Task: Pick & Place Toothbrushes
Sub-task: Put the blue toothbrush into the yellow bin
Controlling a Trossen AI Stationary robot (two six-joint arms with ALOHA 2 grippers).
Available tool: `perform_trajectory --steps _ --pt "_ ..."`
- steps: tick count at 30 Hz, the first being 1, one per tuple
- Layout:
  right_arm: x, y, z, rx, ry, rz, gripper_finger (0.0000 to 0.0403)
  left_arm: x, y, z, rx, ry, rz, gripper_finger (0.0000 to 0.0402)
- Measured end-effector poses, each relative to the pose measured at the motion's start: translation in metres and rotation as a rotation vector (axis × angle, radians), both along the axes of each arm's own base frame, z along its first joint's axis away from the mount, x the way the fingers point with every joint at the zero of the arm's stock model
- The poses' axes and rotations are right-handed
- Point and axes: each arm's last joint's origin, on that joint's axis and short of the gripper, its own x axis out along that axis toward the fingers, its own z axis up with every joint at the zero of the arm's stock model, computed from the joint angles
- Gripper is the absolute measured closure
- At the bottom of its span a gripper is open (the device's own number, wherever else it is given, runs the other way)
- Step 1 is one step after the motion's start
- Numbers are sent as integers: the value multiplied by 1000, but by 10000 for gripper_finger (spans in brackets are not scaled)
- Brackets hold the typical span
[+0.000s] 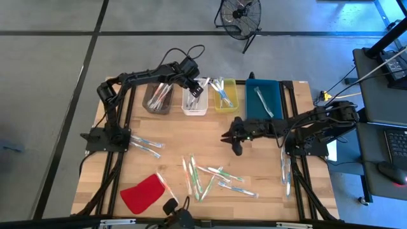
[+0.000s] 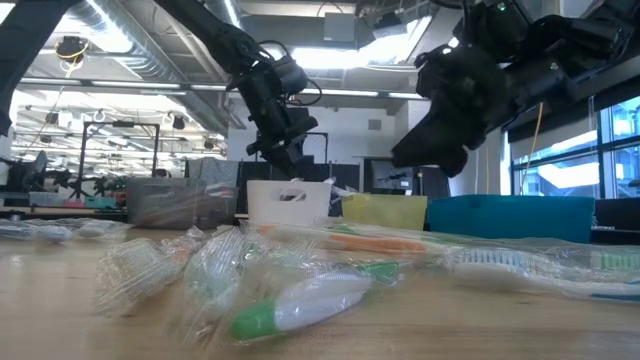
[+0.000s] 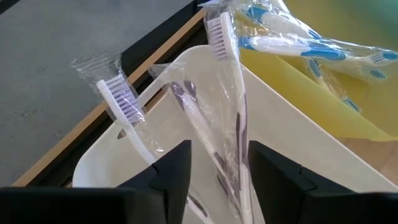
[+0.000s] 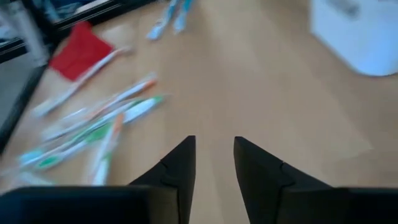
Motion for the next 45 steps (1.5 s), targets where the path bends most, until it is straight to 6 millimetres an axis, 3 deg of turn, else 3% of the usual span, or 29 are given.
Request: perform_trajectory --steps 11,18,24,28,35,45 --pt "-18 11 18 30 33 53 332 -5 -12 19 40 2 -77 250" --pt "-32 23 28 54 61 93 362 -5 -33 38 62 -11 -138 261" --pt "-40 34 29 87 107 102 388 10 -57 40 65 -27 -224 269" --pt "-40 41 39 35 208 64 399 20 -76 40 70 -32 -291 277" --pt "-40 49 71 -25 336 26 382 36 -104 43 100 -63 -367 294" --pt "-64 54 70 112 624 -150 398 49 -135 45 108 -101 -440 308"
